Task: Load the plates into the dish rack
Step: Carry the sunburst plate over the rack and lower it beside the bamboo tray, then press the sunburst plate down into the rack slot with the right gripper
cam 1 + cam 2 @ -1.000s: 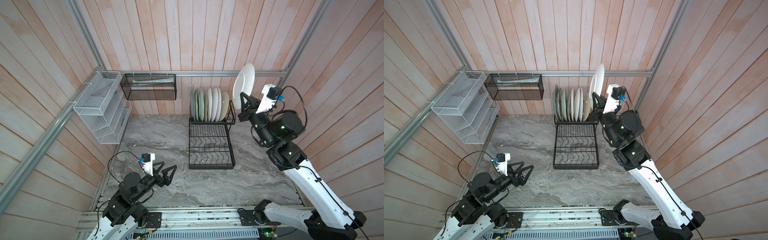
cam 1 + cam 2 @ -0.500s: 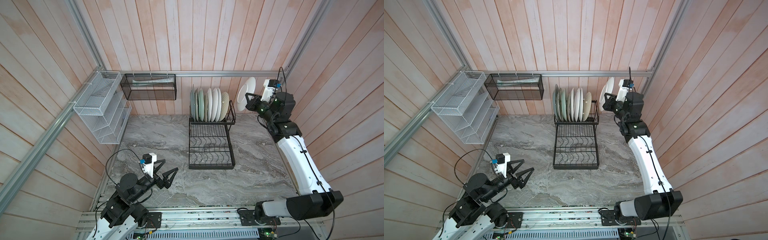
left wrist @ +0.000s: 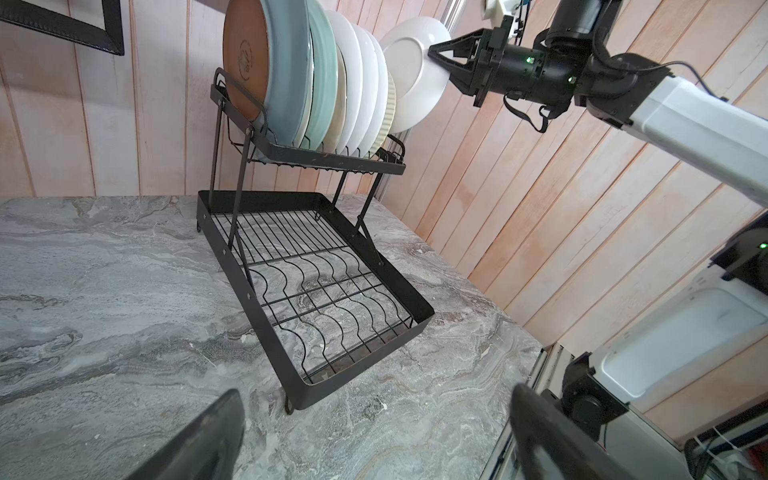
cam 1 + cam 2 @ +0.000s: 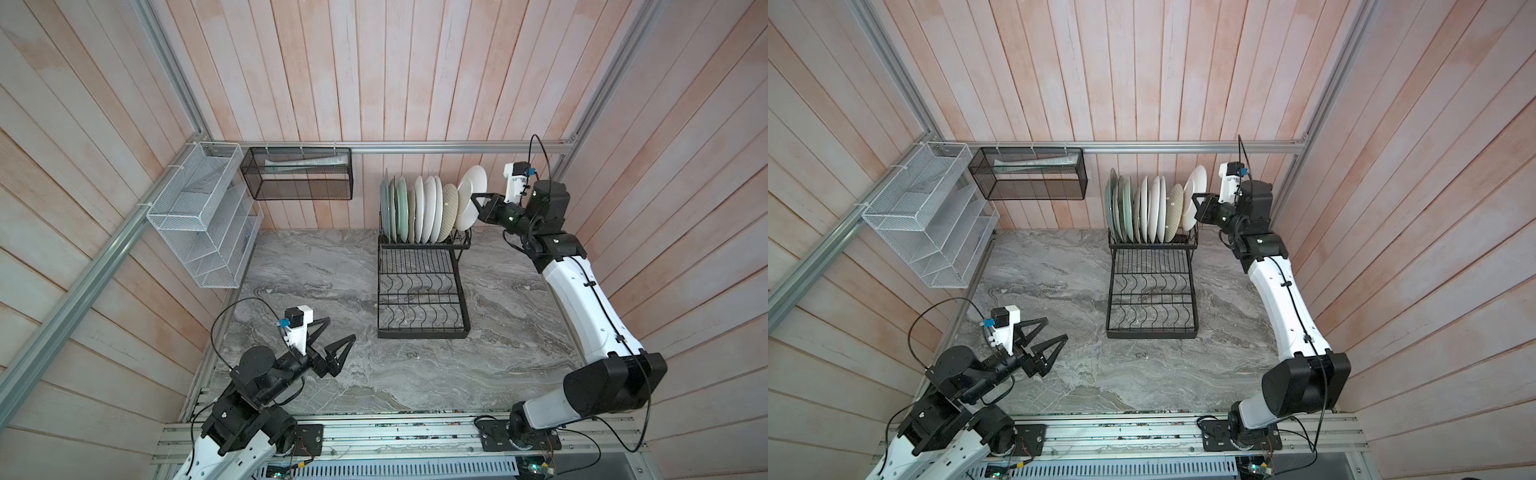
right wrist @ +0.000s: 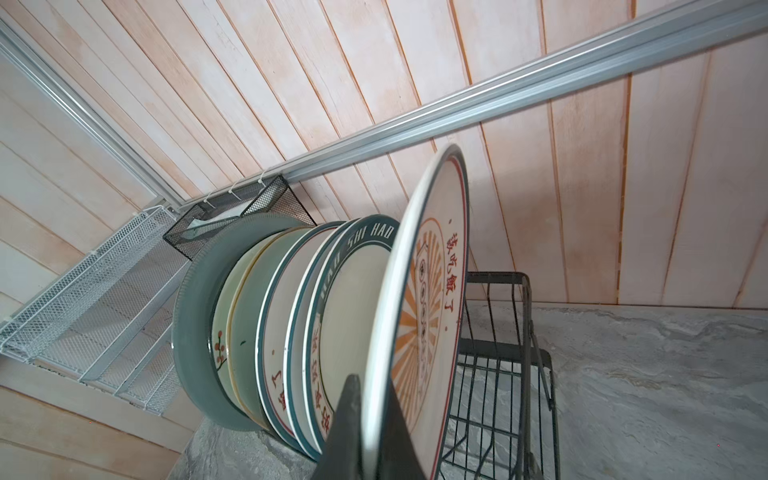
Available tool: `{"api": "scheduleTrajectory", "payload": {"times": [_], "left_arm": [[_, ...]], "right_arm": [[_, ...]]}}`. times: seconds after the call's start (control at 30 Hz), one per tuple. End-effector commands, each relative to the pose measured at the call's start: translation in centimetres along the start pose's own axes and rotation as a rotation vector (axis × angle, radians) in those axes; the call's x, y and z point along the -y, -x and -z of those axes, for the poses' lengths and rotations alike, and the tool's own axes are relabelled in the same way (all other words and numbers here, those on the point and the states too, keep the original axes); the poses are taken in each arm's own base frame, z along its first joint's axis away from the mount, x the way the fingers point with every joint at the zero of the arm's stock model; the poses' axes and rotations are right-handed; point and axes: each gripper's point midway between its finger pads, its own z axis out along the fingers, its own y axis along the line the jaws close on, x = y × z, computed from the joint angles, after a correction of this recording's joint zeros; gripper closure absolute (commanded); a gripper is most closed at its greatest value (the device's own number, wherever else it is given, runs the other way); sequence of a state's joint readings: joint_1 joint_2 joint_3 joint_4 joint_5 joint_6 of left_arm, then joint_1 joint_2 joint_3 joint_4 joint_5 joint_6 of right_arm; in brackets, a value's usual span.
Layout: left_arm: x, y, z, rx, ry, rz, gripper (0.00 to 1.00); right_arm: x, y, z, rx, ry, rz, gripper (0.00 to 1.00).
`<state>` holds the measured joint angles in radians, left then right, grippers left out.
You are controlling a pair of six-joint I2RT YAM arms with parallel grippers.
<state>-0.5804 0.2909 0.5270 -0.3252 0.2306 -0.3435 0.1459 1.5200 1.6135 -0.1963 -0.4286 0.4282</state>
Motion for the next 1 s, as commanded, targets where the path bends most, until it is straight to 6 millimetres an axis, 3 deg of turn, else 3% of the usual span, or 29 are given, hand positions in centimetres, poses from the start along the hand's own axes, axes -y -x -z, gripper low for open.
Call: {"api": "scheduleTrajectory", "payload": {"times": [0.0, 0.6, 0.7, 0.97], "left_arm": [[0.1, 0.7, 0.2, 0.021, 0.000, -0.018, 0.00], [0.1, 0.7, 0.3, 0.027, 0.003, -0.016, 0.00], [0.0, 0.7, 0.3, 0.026, 0.005, -0.014, 0.00], [0.0, 0.7, 0.3, 0.027, 0.005, -0.014, 0.00]], "right_arm": [[-0.2, 0.1, -0.3, -0.002, 0.045, -0.006, 1.00], [1.3, -2.4, -2.4, -0.079, 0.062, -0.052, 1.00], [1.5, -1.8, -2.2, -0.062, 0.058, -0.062, 1.00], [-0.7, 1.2, -0.3, 0.006, 0.112, -0.063, 1.00]]}}
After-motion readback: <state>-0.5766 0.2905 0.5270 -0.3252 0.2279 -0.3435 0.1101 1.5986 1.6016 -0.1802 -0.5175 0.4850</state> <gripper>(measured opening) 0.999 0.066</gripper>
